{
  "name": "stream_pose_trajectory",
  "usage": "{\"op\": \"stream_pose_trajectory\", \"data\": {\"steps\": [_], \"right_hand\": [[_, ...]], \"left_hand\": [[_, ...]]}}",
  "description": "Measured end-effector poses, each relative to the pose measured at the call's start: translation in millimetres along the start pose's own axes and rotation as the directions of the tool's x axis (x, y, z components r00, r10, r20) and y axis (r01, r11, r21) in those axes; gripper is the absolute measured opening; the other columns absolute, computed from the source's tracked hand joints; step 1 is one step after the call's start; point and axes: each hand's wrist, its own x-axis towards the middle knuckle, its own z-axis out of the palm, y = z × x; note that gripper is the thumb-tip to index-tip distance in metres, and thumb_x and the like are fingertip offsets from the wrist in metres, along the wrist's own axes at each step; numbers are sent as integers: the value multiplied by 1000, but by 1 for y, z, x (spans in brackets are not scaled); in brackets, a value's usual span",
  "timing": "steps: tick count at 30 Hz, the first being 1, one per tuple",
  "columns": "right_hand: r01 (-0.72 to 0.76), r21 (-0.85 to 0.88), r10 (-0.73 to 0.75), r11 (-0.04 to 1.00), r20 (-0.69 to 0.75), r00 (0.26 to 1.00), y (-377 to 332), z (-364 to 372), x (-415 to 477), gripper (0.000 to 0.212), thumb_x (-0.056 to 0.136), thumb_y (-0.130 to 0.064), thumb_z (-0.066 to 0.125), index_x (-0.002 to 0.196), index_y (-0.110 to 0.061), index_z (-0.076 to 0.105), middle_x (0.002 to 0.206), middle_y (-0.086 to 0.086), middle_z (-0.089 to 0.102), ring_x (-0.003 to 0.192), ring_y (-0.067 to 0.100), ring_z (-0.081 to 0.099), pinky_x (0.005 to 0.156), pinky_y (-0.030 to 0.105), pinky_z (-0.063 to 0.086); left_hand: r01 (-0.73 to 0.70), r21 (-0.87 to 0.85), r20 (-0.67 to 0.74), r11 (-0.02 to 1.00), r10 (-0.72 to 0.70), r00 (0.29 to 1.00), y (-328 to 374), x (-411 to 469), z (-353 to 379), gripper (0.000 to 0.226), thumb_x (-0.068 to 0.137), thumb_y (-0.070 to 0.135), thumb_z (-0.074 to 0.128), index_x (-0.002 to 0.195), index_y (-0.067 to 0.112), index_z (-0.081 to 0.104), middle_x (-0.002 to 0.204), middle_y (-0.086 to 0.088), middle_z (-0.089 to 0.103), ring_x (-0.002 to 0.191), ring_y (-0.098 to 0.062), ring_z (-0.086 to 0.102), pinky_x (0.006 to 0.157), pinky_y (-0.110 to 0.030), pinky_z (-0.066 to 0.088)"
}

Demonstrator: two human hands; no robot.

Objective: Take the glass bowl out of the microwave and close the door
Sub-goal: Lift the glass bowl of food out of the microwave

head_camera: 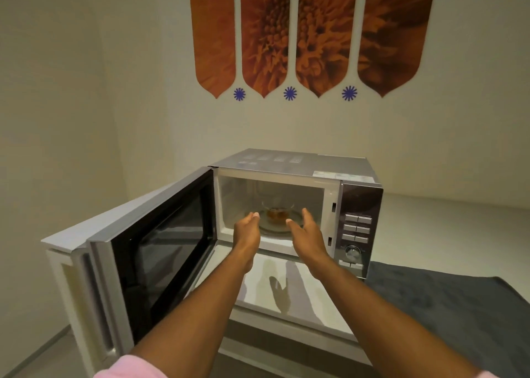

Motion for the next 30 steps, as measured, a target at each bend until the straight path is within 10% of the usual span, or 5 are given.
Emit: {"op": "stream_pose_trajectory", "data": {"steps": [9,15,21,30], "right_hand": [[-151,75,153,986,-32,988,18,19,71,60,104,-33,45,156,-14,22,156,7,35,145,32,33,114,45,32],[-269,153,281,951,-61,958,32,29,124,18,103,-28,45,94,-15,55,99,10,56,79,16,51,79,34,43],[-334,179,353,925,-85,932,50,43,169,42,97,-47,49,131,-24,54,126,8,60,108,27,58,101,44,46],[-176,127,193,976,-142,971,58,58,198,39,102,-36,43,130,-14,59,129,12,62,107,28,57,98,37,42]], "left_hand": [[60,-45,-83,997,-64,995,-17,75,16,46,112,33,44,150,11,56,142,-9,60,128,-29,56,111,-41,41],[97,-19,-74,995,-99,992,-24,129,22,33,113,29,43,118,6,66,88,-7,53,72,-15,48,65,-30,40],[162,-94,-31,982,-165,986,-34,160,36,35,111,22,44,143,11,55,103,-8,62,87,-18,55,90,-36,43],[248,-153,128,956,-230,965,-40,196,51,37,111,42,37,115,19,67,110,-7,69,116,-26,63,116,-44,48]]}}
